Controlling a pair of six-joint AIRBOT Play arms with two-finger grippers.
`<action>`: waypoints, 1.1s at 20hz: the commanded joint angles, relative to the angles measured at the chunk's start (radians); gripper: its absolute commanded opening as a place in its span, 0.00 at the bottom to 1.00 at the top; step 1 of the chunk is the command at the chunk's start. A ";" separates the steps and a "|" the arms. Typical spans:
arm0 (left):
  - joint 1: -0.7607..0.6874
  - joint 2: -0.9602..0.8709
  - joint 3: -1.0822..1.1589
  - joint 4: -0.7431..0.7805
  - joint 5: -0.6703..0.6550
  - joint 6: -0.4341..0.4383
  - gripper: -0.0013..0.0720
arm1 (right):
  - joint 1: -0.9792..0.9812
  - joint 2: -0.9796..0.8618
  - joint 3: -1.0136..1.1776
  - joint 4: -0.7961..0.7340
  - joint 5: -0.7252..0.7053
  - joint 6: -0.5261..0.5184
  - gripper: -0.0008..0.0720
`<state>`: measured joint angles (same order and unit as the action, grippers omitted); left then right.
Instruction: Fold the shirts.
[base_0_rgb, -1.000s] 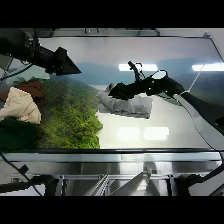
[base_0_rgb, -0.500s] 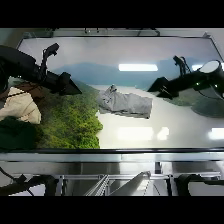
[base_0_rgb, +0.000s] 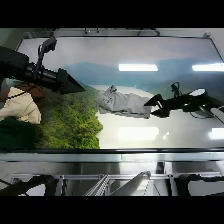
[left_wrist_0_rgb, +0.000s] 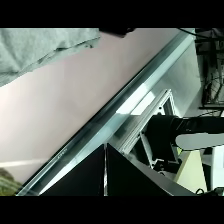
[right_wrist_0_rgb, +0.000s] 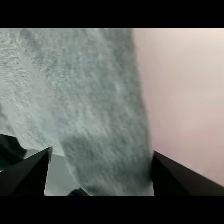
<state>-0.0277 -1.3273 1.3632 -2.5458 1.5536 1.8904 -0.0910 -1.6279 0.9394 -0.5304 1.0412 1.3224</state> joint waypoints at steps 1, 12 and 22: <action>0.001 0.055 -0.001 -0.014 0.002 0.005 0.04 | 0.071 -0.064 -0.018 0.222 -0.079 -0.113 0.97; 0.001 0.132 -0.002 -0.011 0.039 0.005 0.04 | -0.410 0.291 0.009 -0.104 -0.109 -0.067 0.03; 0.001 0.132 -0.002 -0.012 0.024 0.005 0.04 | -1.349 0.341 -0.108 -0.663 -0.087 0.105 0.03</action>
<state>-0.0273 -1.1965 1.3617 -2.5580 1.5829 1.8954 -1.2736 -1.2617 0.8650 -1.1065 0.9619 1.4143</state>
